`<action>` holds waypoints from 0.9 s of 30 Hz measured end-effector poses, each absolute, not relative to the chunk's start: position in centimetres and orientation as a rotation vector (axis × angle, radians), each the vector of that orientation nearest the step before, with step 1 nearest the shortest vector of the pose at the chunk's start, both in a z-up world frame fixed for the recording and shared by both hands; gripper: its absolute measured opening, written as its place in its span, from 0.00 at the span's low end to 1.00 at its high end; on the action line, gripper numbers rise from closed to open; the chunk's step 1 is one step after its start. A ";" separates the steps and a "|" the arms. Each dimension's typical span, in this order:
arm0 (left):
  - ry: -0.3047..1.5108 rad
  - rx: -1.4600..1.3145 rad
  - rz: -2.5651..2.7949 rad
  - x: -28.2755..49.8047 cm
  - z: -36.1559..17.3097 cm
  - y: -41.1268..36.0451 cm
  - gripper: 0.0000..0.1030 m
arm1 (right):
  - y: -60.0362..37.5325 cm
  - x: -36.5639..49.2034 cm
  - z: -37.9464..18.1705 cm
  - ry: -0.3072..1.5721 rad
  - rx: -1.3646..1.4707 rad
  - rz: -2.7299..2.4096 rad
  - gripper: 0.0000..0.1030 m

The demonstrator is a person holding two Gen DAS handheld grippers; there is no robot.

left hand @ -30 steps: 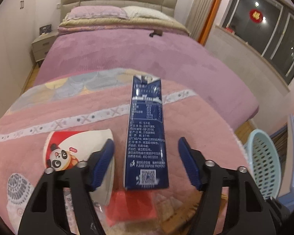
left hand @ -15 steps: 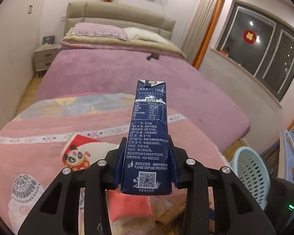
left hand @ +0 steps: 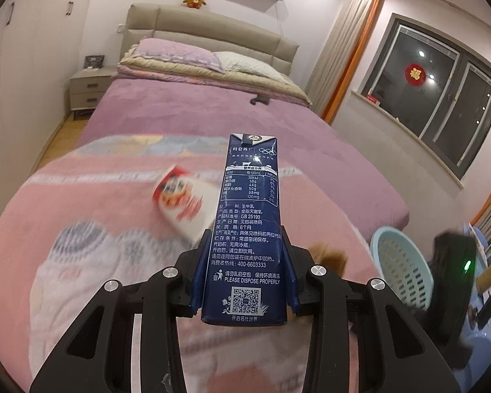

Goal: Collect trash
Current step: 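Grasp the brown paper bag with the right gripper while the left gripper holds the carton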

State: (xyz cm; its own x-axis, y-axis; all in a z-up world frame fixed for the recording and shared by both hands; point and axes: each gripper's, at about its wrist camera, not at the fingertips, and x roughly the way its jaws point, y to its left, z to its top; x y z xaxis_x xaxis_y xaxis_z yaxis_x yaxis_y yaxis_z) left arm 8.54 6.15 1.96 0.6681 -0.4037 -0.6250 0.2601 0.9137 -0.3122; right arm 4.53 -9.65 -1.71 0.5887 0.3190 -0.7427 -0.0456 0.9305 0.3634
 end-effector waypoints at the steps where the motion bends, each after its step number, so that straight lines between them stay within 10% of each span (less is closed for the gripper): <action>1: 0.758 -0.205 -0.375 8.1 1.8 6.3 0.35 | -9.7 4.0 -1.3 0.922 0.299 0.223 0.05; 14: 0.823 -0.203 -0.341 3.4 -3.7 7.2 0.35 | -10.9 1.1 0.2 0.927 0.101 0.253 0.07; 20: 0.776 -0.195 -0.332 3.1 -4.0 6.9 0.35 | -13.3 0.0 -0.5 0.873 0.240 0.250 0.30; 24: 0.753 -0.222 -0.340 2.7 -4.3 7.4 0.35 | -14.3 -1.8 -1.0 0.787 0.269 0.203 0.65; 27: 0.736 -0.221 -0.339 2.3 -4.4 7.4 0.35 | -14.0 -2.1 -1.9 0.788 0.246 0.175 0.65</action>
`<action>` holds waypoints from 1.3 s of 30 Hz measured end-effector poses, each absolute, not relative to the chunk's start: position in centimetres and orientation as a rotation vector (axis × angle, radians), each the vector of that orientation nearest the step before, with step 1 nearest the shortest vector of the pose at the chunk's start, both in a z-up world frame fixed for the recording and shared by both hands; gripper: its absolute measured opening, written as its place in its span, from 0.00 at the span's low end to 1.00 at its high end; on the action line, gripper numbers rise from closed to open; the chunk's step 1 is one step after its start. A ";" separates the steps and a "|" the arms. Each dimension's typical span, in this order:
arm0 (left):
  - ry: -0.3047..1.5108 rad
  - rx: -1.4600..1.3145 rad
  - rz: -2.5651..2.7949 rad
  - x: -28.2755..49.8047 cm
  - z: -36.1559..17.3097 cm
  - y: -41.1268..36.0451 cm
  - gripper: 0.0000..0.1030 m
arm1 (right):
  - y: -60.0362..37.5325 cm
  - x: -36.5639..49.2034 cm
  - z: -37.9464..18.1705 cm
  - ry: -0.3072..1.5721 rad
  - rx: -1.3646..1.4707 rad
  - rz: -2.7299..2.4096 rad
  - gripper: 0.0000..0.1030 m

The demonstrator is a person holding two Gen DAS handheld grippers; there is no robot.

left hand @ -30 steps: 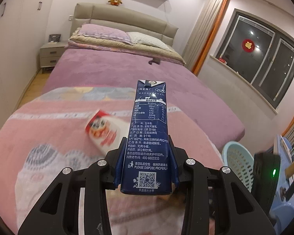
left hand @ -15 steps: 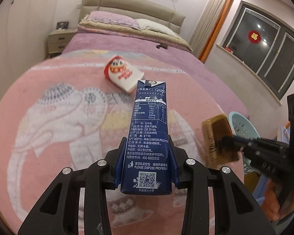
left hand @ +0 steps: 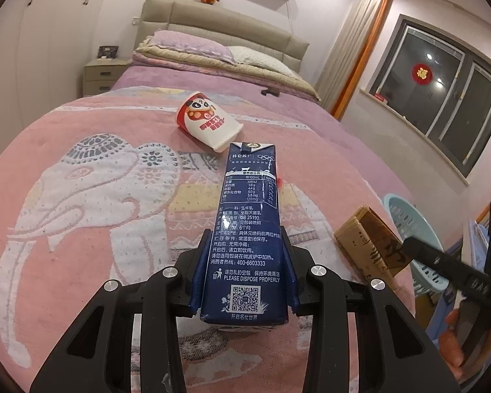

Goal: Collect trash
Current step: 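Grasp the brown paper bag with the right gripper while the left gripper holds the carton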

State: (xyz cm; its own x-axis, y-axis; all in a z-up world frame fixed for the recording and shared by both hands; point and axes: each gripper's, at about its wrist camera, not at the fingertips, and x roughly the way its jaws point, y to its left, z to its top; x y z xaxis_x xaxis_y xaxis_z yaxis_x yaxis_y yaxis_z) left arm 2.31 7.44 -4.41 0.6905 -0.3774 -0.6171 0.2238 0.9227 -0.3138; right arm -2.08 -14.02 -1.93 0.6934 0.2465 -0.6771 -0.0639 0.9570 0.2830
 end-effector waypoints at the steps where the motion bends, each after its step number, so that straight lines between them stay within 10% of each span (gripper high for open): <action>1: 0.731 -0.211 -0.338 2.0 -4.5 7.3 0.35 | -13.9 -1.7 -2.3 0.802 0.247 0.178 0.65; 39: 0.740 -0.171 -0.363 1.8 -4.8 6.5 0.36 | -9.2 -4.6 -3.5 0.704 0.092 0.337 0.75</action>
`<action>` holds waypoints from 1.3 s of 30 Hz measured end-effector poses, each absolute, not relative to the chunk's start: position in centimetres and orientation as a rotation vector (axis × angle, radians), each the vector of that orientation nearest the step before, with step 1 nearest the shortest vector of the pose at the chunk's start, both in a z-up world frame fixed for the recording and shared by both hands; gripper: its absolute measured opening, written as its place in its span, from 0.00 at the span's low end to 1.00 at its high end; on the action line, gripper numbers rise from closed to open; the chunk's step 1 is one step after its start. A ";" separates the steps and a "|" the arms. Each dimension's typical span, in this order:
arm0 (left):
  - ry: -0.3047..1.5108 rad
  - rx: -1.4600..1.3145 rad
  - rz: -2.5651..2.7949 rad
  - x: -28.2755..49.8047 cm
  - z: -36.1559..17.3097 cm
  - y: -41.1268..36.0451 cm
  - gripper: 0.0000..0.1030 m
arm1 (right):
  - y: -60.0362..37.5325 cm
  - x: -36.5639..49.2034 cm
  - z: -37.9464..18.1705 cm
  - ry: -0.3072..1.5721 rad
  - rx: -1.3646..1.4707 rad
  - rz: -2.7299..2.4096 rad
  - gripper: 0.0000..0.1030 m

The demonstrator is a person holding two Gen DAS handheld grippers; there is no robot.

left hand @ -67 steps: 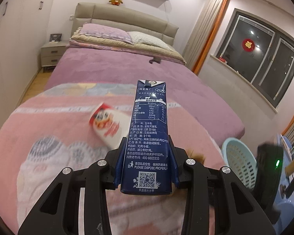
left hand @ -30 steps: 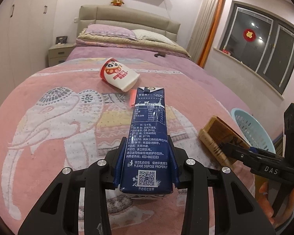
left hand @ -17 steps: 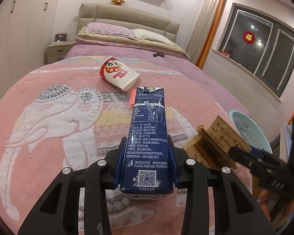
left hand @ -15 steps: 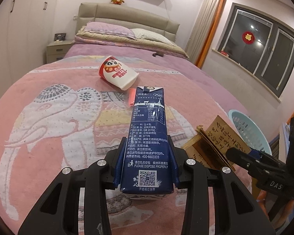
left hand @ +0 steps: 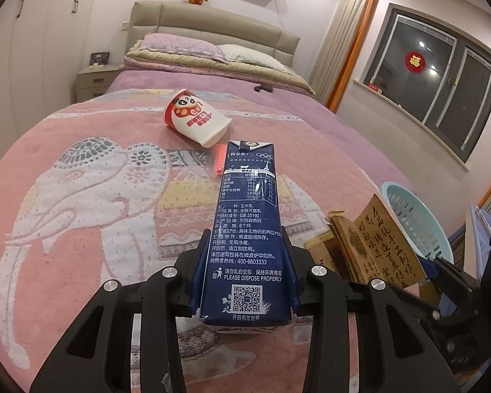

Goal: Collect trash
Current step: 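Grasp the brown paper bag with the right gripper while the left gripper holds the carton, then drop the paper bag and blue carton into the blue basket with both grippers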

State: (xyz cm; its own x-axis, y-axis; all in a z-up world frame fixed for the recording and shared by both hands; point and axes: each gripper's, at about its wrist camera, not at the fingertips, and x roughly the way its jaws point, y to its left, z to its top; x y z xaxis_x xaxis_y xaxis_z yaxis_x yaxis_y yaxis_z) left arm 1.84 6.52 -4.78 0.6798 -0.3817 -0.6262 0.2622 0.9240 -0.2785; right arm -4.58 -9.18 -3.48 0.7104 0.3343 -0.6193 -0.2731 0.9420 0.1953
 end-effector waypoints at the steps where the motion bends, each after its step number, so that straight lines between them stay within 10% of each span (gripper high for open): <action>1: 0.740 -0.172 -0.363 1.8 -4.8 6.5 0.36 | -8.9 -4.8 -3.5 0.702 0.085 0.341 0.77; 11: 0.740 -0.175 -0.364 1.8 -4.8 6.6 0.36 | -5.6 -5.1 -4.3 0.711 -0.011 0.294 0.79; 25: 0.737 -0.146 -0.345 1.9 -4.6 6.0 0.35 | -9.3 -3.4 -4.7 0.771 0.142 0.256 0.06; 39: 0.640 -0.167 -0.502 0.3 0.4 1.5 0.34 | -15.2 -5.8 0.4 0.601 0.150 0.129 0.03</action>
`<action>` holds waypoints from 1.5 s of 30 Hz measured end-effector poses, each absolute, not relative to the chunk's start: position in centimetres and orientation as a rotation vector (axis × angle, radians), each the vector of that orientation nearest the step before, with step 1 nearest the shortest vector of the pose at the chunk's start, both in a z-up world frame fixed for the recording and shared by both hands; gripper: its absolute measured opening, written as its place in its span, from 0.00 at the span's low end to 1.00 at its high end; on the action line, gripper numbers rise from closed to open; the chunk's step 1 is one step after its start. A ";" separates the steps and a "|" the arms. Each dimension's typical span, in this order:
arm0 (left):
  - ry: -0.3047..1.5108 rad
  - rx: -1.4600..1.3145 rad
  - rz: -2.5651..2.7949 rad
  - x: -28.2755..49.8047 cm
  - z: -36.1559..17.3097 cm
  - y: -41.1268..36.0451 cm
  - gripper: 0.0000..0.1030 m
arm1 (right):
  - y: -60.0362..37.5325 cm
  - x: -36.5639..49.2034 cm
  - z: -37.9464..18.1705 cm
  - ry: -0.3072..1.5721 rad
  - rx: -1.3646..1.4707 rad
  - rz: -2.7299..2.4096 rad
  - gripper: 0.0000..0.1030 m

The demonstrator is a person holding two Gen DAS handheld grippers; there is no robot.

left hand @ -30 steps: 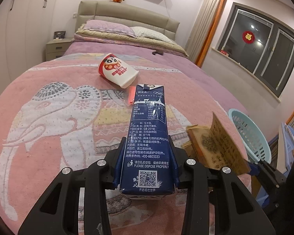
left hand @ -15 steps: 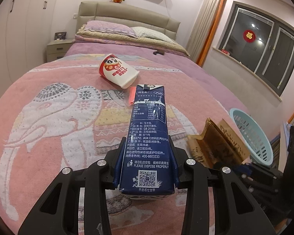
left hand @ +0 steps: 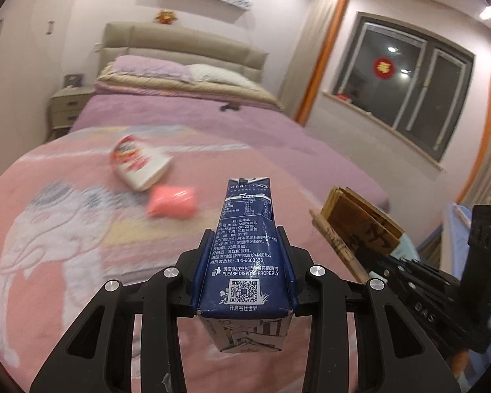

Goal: Collect trash
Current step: 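Drop the paper bag and blue carton into the blue basket with both grippers, then grasp the panda paper cup with the left gripper while the right gripper grasps the pink packet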

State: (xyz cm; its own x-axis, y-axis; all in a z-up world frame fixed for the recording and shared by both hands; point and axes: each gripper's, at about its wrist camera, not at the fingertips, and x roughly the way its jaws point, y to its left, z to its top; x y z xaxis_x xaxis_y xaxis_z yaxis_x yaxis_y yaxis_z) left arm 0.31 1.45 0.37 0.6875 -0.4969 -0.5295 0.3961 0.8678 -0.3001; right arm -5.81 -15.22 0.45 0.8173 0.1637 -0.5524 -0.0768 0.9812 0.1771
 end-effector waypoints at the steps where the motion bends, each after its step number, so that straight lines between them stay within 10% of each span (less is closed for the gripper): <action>1: 0.635 -0.169 -0.532 0.5 0.9 0.4 0.34 | -16.2 -5.9 0.9 0.587 0.159 0.106 0.03; 20: 0.741 -0.040 -0.832 5.7 1.1 -21.6 0.34 | -34.5 -5.7 0.3 0.633 0.334 -0.345 0.04; 24: 0.770 -0.020 -0.853 6.7 -0.2 -23.4 0.43 | -36.2 -5.0 -1.5 0.700 0.381 -0.376 0.20; 27: 0.765 -0.035 -0.829 7.0 -0.6 -22.7 0.63 | -37.1 -5.1 -2.4 0.720 0.422 -0.385 0.42; 45: 0.613 -0.129 -0.614 6.0 4.1 -7.9 0.64 | -26.6 -3.2 2.7 0.632 0.297 -0.136 0.45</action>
State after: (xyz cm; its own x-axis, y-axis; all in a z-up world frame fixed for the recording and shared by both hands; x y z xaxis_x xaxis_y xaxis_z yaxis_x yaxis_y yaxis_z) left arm 5.98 -7.90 4.08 0.6474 -0.5753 -0.4999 0.5010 0.8155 -0.2896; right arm -3.22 -26.64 2.65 0.7995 -0.0346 -0.5996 0.2144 0.9490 0.2311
